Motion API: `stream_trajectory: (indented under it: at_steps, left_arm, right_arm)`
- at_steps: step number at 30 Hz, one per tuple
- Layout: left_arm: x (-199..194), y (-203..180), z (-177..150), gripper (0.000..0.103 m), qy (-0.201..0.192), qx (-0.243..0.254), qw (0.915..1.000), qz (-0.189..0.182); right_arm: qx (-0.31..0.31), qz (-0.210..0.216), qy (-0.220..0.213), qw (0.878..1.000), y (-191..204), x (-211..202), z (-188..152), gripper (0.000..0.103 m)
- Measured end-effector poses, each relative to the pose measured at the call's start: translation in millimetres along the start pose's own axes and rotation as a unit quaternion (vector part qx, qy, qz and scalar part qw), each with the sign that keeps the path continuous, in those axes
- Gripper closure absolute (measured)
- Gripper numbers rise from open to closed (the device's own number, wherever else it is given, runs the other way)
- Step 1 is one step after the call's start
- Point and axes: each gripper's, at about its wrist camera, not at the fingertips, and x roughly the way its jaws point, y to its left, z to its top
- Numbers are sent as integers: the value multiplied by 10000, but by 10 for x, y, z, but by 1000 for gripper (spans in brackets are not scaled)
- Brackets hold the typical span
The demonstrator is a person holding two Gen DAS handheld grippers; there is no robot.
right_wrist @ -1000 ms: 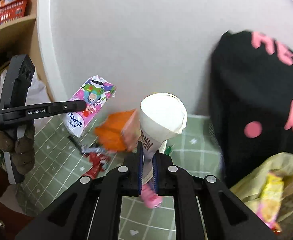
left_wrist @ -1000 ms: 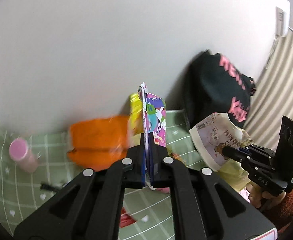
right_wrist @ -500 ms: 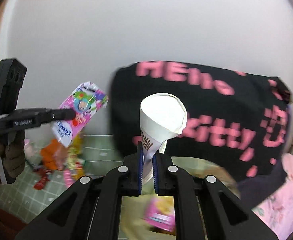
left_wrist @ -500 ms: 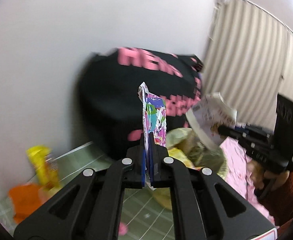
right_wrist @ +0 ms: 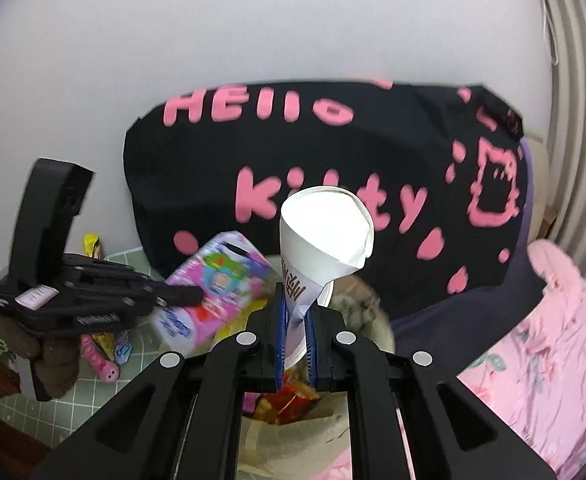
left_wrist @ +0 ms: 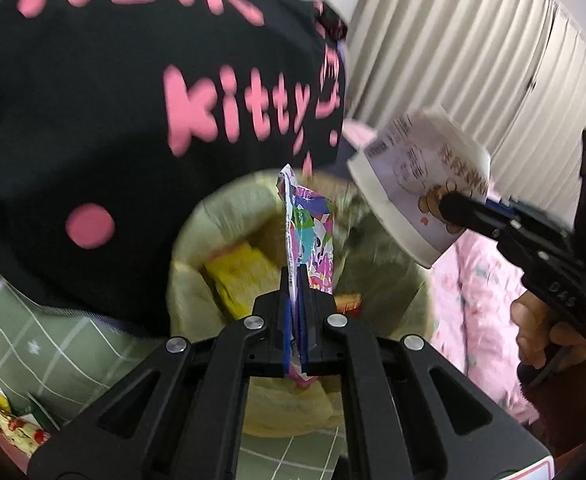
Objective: Collect trash
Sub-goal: 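Carry the pink candy bag and white paper cup over the bin and release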
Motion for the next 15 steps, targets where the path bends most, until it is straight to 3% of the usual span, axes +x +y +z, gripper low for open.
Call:
stream_trajectory:
  at_steps: [4, 7, 15]
  left_arm:
    - [309, -65, -142, 100, 557, 208, 9980, 232]
    - [425, -77, -209, 100, 767, 232, 9963, 300]
    - [540, -85, -115, 100, 729, 150, 9967, 324]
  right_arm:
    - [75, 78, 459, 9989, -28, 311, -216, 94]
    - [163, 56, 616, 9979, -67, 418, -317, 94]
    - [148, 67, 809, 9966, -76, 447, -415, 94]
